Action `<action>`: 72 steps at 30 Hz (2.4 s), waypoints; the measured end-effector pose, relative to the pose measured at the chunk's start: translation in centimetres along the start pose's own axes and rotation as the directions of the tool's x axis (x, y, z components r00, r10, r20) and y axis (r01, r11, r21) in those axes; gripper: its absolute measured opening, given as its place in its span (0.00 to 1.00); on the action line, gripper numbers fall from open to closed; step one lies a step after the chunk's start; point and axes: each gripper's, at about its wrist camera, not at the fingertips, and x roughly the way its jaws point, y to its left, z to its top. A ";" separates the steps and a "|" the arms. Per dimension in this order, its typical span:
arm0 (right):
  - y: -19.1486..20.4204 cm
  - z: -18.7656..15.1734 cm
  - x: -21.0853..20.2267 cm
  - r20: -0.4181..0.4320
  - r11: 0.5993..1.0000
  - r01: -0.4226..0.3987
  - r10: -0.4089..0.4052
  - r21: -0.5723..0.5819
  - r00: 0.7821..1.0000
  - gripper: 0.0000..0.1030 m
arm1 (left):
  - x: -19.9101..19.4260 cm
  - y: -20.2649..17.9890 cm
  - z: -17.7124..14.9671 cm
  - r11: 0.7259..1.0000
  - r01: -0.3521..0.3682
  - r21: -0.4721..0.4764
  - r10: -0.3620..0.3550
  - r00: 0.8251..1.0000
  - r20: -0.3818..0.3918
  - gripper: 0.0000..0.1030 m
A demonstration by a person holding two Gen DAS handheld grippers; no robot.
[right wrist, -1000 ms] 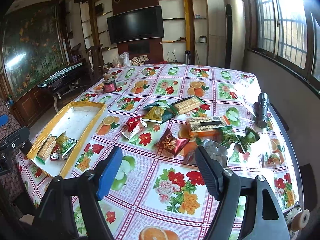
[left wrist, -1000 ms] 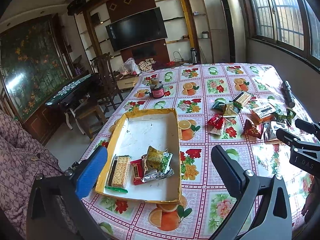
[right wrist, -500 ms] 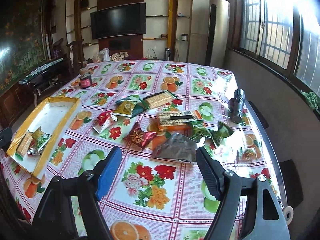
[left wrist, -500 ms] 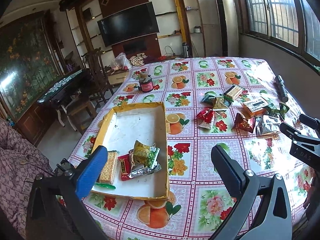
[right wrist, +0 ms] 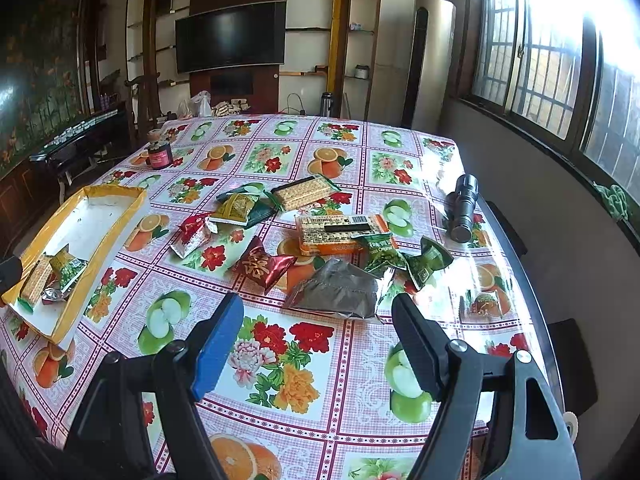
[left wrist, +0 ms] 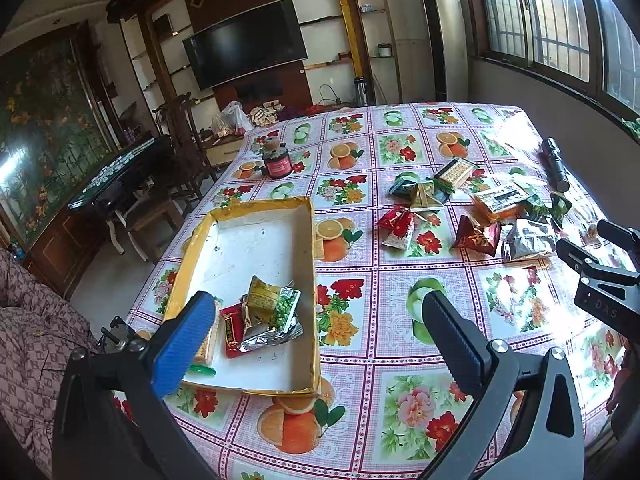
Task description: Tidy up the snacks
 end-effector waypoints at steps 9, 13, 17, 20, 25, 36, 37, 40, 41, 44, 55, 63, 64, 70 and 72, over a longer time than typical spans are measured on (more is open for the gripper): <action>-0.1 0.1 0.0 0.002 1.000 0.002 -0.002 -0.002 1.000 0.75 | 0.1 -1.1 0.3 1.000 0.015 0.025 -0.015 1.000 -0.001 1.00; -0.2 0.2 -0.1 0.004 1.000 0.009 -0.009 -0.007 1.000 0.75 | 0.1 -1.4 0.4 0.999 0.020 0.031 -0.020 1.000 -0.001 1.00; -0.2 0.3 -0.2 0.008 1.000 0.026 -0.026 -0.004 1.000 0.75 | 0.2 -1.6 0.4 0.999 0.023 0.027 -0.022 1.000 -0.003 1.00; -0.2 0.3 -0.2 0.010 0.999 0.036 -0.036 -0.003 0.999 0.75 | 0.5 -1.9 0.4 0.999 0.023 0.033 -0.023 1.000 -0.009 1.00; -0.3 0.3 -0.2 0.014 0.998 0.057 -0.057 0.004 0.998 0.75 | 1.0 -2.7 0.4 0.999 0.027 0.035 -0.026 0.999 -0.023 1.00; -1.0 -0.3 0.9 -0.026 0.995 0.098 -0.098 0.010 0.995 0.76 | 2.2 -4.1 0.1 0.998 0.034 0.052 -0.031 0.998 -0.058 1.00; -1.1 -0.3 1.0 -0.029 0.995 0.101 -0.100 0.011 0.995 0.76 | 2.3 -4.2 0.1 0.998 0.033 0.054 -0.030 0.998 -0.059 1.00; -1.3 -0.3 1.0 -0.033 0.994 0.107 -0.106 0.012 0.994 0.76 | 2.3 -4.3 0.1 0.998 0.035 0.054 -0.032 0.998 -0.060 1.00; -1.3 -0.4 1.0 -0.033 0.994 0.107 -0.107 0.012 0.994 0.76 | 2.4 -4.4 0.1 0.998 0.035 0.055 -0.032 0.998 -0.061 1.00; -1.4 -0.3 1.0 -0.034 0.994 0.109 -0.109 0.013 0.993 0.76 | 2.4 -4.4 0.1 0.998 0.035 0.055 -0.032 0.998 -0.061 1.00; -1.4 -0.3 0.9 -0.033 0.994 0.113 -0.113 0.009 0.993 0.76 | 2.6 -4.4 0.1 0.998 0.037 0.059 -0.033 0.997 -0.063 1.00; -1.4 -0.3 0.8 -0.032 0.994 0.109 -0.109 0.010 0.994 0.76 | 2.7 -4.4 0.0 0.997 0.039 0.059 -0.035 0.997 -0.066 1.00; -1.4 -0.3 0.8 -0.032 0.994 0.110 -0.109 0.010 0.993 0.76 | 2.7 -4.4 0.0 0.997 0.040 0.059 -0.036 0.997 -0.067 1.00; -1.4 -0.3 0.8 -0.032 0.994 0.111 -0.111 0.010 0.993 0.76 | 2.8 -4.4 0.0 0.997 0.040 0.061 -0.036 0.997 -0.068 1.00; -1.4 -0.3 0.8 -0.032 0.994 0.111 -0.111 0.009 0.993 0.76 | 2.9 -4.4 -0.2 0.997 0.041 0.060 -0.036 0.997 -0.069 1.00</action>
